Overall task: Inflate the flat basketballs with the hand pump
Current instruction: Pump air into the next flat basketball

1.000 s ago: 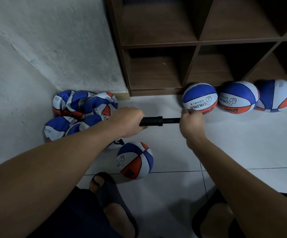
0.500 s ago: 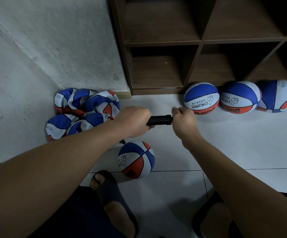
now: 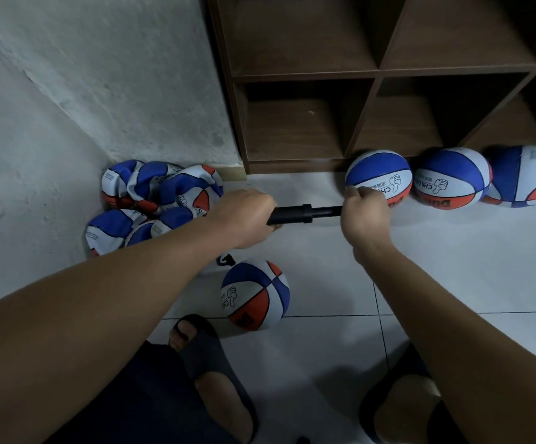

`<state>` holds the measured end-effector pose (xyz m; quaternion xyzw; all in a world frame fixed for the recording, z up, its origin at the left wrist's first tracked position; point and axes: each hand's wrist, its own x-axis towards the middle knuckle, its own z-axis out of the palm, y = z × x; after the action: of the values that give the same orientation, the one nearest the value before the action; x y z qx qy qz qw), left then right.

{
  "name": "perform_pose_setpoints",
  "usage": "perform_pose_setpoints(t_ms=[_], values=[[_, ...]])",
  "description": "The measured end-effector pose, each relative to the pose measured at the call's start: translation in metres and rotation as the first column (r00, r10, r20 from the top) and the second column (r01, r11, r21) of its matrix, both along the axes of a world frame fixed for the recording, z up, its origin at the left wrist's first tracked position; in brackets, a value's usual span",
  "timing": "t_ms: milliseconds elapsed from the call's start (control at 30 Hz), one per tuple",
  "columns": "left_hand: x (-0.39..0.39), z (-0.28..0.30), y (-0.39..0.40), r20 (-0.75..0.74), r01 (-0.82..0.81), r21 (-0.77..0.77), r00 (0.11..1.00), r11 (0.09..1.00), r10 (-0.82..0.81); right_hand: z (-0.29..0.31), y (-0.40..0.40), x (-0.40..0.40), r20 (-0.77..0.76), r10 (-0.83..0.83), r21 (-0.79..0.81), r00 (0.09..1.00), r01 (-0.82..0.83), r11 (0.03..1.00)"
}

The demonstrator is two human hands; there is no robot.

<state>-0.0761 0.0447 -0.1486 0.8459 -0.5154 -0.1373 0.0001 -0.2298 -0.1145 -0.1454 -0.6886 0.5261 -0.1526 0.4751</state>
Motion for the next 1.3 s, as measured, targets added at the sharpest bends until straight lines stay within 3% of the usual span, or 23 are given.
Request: perform_pose_setpoints(t_ms=[200, 533, 733, 900, 1067, 1300], values=[[-0.008, 0.006, -0.005, 0.036, 0.032, 0.012, 0.999, 0.999, -0.032, -0.002, 0.026, 0.009, 0.029, 0.149, 0.045, 0.988, -0.150, 0.988], [-0.001, 0.008, -0.003, -0.010, 0.059, 0.033, 0.998, 0.998, -0.059, -0.004, 0.020, 0.006, 0.026, 0.186, 0.184, 0.982, -0.188, 0.965], [0.033, 0.006, 0.012, -0.105, -0.036, 0.083, 0.993, 0.996, 0.045, -0.002, -0.035, -0.013, 0.013, -0.034, 0.188, 0.999, 0.031, 0.982], [0.017, 0.007, 0.006, -0.175, -0.015, 0.093, 0.984, 0.996, 0.031, -0.006, -0.031, -0.012, 0.030, -0.123, 0.183, 0.992, 0.116, 0.976], [-0.003, 0.011, -0.004, -0.082, 0.016, 0.088, 0.997, 0.996, -0.008, -0.007, 0.012, -0.003, 0.020, 0.019, 0.088, 1.000, -0.021, 0.996], [-0.015, 0.016, -0.007, -0.046, 0.023, 0.061, 0.999, 0.998, -0.020, -0.008, 0.025, 0.006, 0.020, 0.118, 0.147, 0.993, -0.120, 0.982]])
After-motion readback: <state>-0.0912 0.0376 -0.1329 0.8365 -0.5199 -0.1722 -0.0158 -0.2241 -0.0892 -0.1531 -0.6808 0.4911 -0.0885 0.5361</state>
